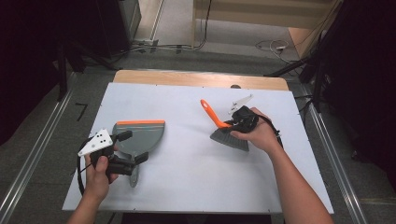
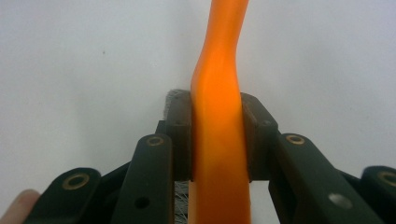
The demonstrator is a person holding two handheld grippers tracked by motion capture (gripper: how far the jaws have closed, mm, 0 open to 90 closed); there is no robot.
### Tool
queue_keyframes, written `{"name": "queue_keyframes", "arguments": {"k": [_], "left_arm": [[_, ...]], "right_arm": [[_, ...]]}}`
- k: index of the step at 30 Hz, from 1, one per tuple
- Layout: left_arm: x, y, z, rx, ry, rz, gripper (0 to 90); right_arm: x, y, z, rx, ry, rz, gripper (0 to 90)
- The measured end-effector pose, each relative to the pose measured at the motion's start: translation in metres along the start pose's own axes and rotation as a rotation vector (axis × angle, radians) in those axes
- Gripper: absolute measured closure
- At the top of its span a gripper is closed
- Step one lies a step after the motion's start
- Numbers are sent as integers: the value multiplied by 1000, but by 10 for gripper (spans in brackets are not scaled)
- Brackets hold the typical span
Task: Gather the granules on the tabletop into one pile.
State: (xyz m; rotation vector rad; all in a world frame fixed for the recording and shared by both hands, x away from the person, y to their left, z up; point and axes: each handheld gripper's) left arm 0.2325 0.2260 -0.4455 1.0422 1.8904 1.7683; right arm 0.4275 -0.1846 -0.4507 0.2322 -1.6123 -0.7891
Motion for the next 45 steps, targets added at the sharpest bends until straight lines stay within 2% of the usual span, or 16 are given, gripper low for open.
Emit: {"name": "queue_keyframes", "arguments": {"k": [10,14,17,22,30,38,45], "left_arm": [[0,0,1,1,2,2,0],[0,0,2,1,2,3,0],[0,0,2,3,4,4,0],[1,0,2,3,2,1,0],[1,0,3,5,6,-2,0],[1,0,2,6,5,0,0],[1,0,2,4,3,-1,0]], "right_arm": [[0,0,-8,-34,-5,-14,678],[0,2,-9,-33,-4,-10,678],[1,3,-9,-35,-13,-9,679],[3,4,-10,-52,-58,-6,681],[6,4,-10,-65,-71,-15,684],[16,5,-8,-72,-78,-39,686],[30,8,-4,-97,-95,-58,687]]}}
Point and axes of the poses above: each handheld gripper's, and its own axes: x roughly backward along the jaws, y roughly out of its top, z roughly to its left, and after that the axes turned 3 degrees about -z, right-handed
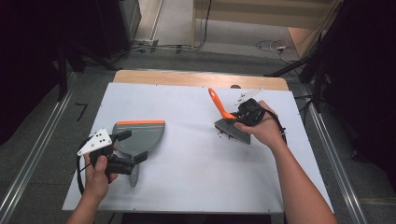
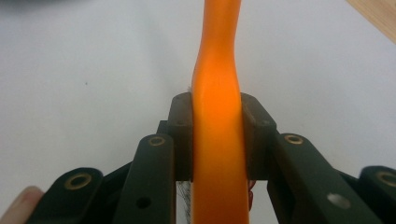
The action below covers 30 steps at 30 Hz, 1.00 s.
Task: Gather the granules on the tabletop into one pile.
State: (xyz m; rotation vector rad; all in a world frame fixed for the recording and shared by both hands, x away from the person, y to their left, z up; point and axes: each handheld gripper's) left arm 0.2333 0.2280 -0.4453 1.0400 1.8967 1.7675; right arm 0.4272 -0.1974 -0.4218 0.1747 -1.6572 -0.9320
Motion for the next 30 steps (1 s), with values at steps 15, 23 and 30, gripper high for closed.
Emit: {"name": "queue_keyframes", "arguments": {"k": [15,23,30], "left_arm": [[-1,1,-3,-9,-2,2,0],[1,1,0,-3,3,-2,0],[1,0,0,-1,4,-4,0]], "right_arm": [[-3,7,29,-25,56,19,687],[-29,2,23,-49,63,82,686],[-26,0,15,-90,-39,70,687]]}}
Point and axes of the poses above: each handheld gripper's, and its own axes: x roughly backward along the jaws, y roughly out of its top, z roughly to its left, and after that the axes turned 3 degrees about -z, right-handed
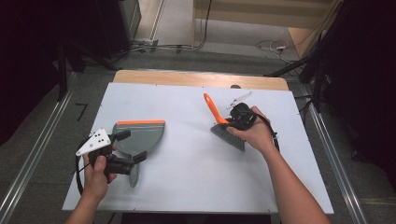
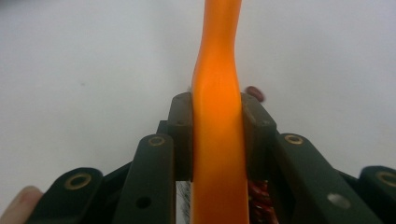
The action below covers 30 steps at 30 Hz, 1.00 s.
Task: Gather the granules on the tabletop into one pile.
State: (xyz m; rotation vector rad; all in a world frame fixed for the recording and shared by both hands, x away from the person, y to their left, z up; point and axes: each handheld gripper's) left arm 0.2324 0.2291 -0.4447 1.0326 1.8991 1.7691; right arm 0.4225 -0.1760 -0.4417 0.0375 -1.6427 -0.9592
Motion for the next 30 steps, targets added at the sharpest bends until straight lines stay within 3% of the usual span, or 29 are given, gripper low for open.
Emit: {"name": "queue_keyframes", "arguments": {"k": [6,13,30], "left_arm": [[-1,0,-1,-3,-2,5,0],[-2,0,-2,-7,-5,6,0],[-4,-2,-6,-11,11,6,0]], "right_arm": [[16,-1,6,-26,-19,-65,687],[39,-10,9,-74,-7,-133,688],[84,-65,21,-192,-1,-230,688]]}}
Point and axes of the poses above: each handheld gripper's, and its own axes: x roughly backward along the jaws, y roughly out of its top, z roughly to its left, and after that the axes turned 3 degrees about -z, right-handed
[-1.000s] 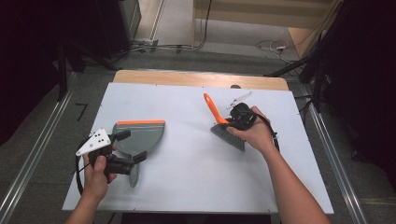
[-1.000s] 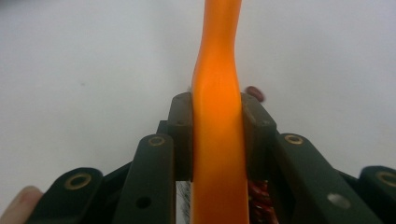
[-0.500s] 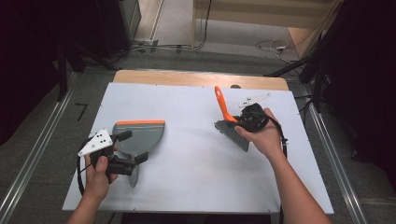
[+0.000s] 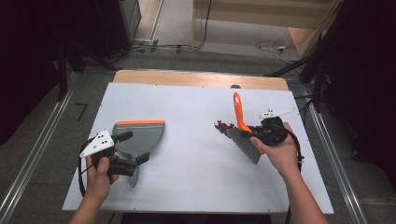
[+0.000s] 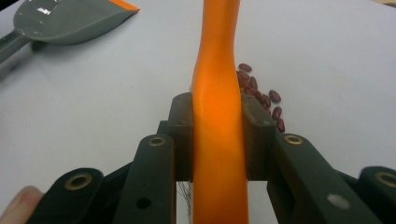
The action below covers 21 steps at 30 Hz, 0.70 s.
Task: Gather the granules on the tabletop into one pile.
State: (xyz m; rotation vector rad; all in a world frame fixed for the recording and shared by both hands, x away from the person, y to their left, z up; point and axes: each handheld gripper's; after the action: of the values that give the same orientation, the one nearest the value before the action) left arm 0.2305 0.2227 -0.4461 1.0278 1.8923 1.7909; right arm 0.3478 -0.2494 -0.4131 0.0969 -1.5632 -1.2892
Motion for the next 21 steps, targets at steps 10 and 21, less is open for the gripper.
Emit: {"name": "queue_keyframes", "arguments": {"k": [10,21], "left_arm": [[0,-1,-1,2,-1,-5,0],[0,-2,-1,5,2,-17,0]], "right_arm": [[31,-25,2,-48,-11,-44,688],[53,-52,-3,-98,-23,-83,688]]}}
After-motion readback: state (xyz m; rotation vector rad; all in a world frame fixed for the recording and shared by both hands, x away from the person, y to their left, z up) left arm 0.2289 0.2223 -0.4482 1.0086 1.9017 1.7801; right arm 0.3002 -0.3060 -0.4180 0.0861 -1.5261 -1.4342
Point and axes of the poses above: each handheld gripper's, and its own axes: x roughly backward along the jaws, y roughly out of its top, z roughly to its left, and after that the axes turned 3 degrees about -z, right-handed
